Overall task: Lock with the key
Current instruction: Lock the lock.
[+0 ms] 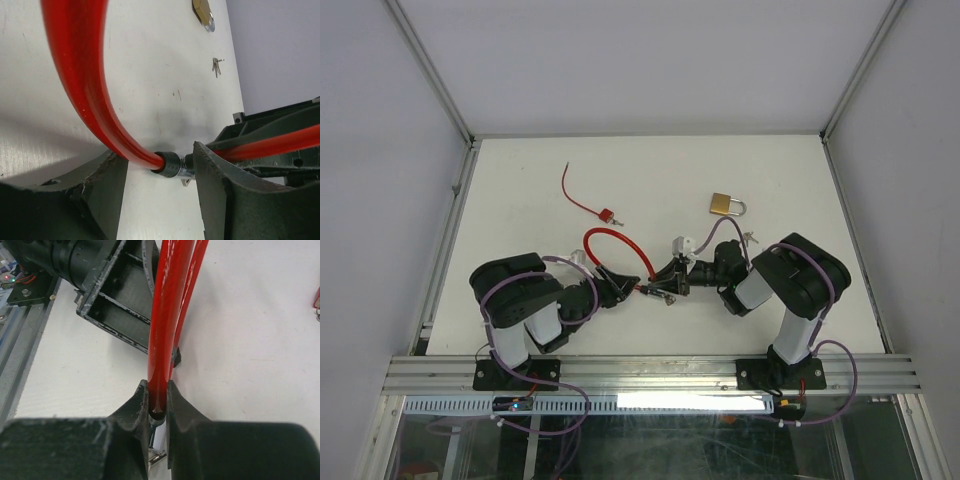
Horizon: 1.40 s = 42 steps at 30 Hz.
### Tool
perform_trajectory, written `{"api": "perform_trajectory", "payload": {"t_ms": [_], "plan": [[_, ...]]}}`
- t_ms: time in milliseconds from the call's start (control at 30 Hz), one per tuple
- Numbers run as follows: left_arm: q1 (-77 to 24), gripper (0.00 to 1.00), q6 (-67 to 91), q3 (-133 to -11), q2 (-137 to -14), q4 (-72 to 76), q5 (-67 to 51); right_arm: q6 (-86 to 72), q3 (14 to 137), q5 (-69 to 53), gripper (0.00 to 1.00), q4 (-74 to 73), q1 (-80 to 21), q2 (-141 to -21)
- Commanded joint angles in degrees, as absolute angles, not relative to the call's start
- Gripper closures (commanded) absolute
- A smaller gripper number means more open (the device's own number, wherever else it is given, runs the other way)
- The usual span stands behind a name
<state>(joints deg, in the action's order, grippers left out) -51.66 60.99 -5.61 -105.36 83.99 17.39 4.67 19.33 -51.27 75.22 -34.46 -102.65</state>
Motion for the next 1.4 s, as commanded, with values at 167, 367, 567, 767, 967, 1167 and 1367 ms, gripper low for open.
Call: {"api": "perform_trajectory", "payload": {"t_ms": [167, 367, 567, 767, 967, 1167, 1367], "plan": [[-51.38, 0.45, 58.53, -1.7, -99.34, 96.47, 11.38, 7.24, 19.86, -49.6, 1.0, 70.27, -32.88, -101.27], [-51.42, 0.42, 55.33, -0.14, -88.56, 83.24, 9.93, 7.3, 19.95, -49.61, 1.0, 70.07, -32.53, -101.0], [-51.5, 0.41, 47.08, -2.38, -68.46, 59.03, 9.68, 7.47, 19.95, -49.81, 1.0, 69.96, -32.48, -101.14], [-51.5, 0.41, 35.41, -2.61, -57.71, 56.82, 3.47, 7.21, 20.07, -50.0, 1.0, 69.87, -32.46, -101.43], [-51.51, 0.31, 28.47, -3.06, -65.62, 69.7, -3.19, 7.2, 20.21, -50.18, 1.0, 69.7, -32.49, -101.49], [-51.5, 0.02, 29.91, -1.98, -74.26, 85.57, -1.34, 7.21, 20.38, -50.44, 1.0, 69.43, -32.48, -101.76], [-51.5, 0.01, 32.08, -2.42, -79.79, 91.91, 0.16, 7.12, 20.39, -50.61, 1.0, 69.43, -32.47, -102.08]]}}
